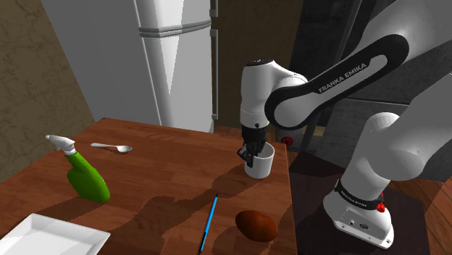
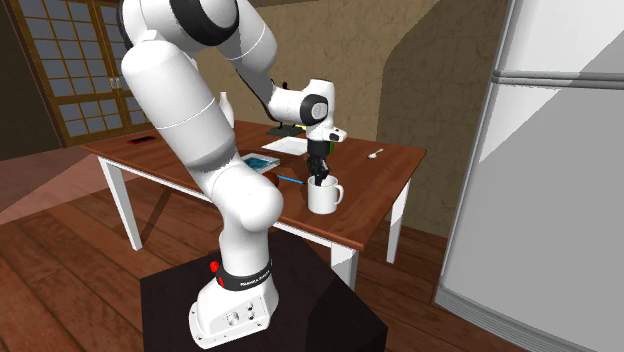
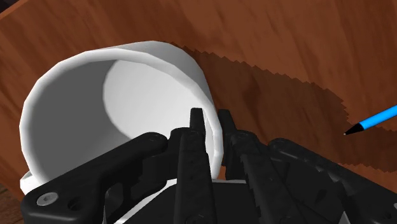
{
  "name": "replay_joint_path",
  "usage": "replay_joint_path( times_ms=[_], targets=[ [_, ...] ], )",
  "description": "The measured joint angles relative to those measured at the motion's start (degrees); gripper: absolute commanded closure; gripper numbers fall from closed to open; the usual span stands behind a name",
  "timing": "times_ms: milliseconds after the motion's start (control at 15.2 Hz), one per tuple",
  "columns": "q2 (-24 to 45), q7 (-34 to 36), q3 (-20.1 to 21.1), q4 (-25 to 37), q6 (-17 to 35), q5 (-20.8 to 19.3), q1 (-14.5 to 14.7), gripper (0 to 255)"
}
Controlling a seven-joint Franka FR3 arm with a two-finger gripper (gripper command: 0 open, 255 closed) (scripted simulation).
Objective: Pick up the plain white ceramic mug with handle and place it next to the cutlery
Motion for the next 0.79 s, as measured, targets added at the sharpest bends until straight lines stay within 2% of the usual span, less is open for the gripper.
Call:
replay_joint_path(
  times_ms=[330, 792],
  targets=[
    [-0.28, -0.04, -0.08, 0.11, -0.39, 0.01, 0.02, 255],
    [-3.52, -0.12, -0.98, 3.0, -6.48, -0.13, 0.17, 255]
  ],
)
